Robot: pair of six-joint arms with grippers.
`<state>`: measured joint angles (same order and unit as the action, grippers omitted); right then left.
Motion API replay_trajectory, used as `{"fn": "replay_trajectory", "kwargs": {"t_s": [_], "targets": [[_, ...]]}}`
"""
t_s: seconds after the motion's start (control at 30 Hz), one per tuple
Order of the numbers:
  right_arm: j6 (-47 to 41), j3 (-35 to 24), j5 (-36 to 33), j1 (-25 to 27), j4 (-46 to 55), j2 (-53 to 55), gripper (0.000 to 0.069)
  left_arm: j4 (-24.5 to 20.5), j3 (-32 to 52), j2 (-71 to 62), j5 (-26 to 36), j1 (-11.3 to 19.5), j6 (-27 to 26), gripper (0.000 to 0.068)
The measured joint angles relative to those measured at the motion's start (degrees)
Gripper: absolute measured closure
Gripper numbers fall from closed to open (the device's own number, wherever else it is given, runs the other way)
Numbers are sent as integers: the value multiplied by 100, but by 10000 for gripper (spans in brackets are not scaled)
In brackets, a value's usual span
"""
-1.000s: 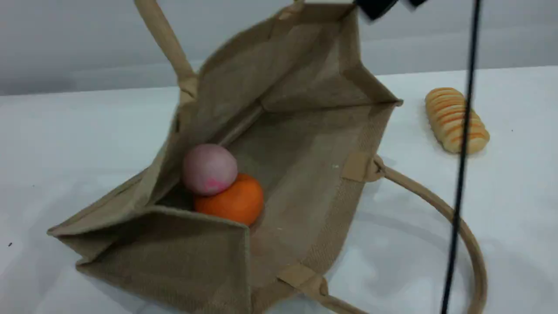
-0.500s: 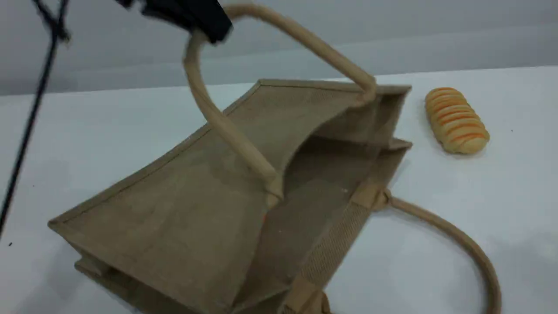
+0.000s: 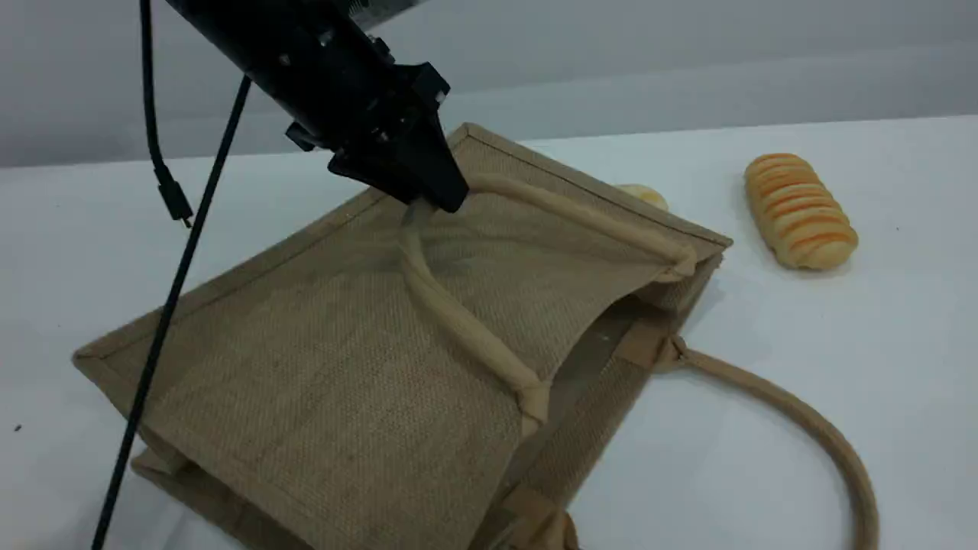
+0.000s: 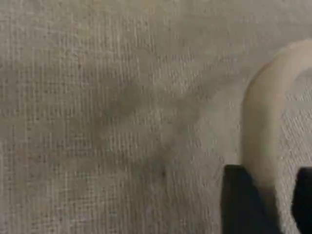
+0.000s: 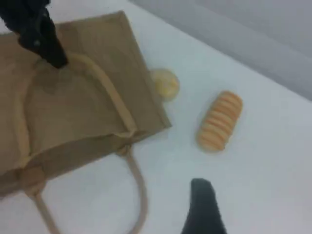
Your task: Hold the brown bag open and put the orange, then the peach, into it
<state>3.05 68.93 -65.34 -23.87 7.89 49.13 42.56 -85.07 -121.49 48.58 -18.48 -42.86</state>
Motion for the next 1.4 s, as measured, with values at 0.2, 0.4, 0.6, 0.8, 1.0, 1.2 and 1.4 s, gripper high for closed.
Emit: {"fn": "replay_trajectory", "kwargs": {"t_s": [0.2,0.4,0.6,0.8,1.0,1.2,1.4], "targets": [[-140,0,-380,0,0,-562,267,714,0,-24,519,0,-160,252],[-153,-6,-486,0,0,-973,267,1158,0,-24,1018,0,-369,239],[-305,-441,-461,0,37,-1309,267,1035,0,18,1259,0,-503,239],[-358,-1261,-461,0,128,-1740,267,67,-17,70,1083,0,19,239],[-593,-1866,-461,0,128,-2456,267,-804,-17,111,1083,0,529,239],[-919,-2209,-468,0,52,-3377,267,-1709,-23,615,1065,0,937,239],[-1060,-2931,-137,0,-45,-4138,267,-2439,-23,1322,1071,0,1358,239]]}}
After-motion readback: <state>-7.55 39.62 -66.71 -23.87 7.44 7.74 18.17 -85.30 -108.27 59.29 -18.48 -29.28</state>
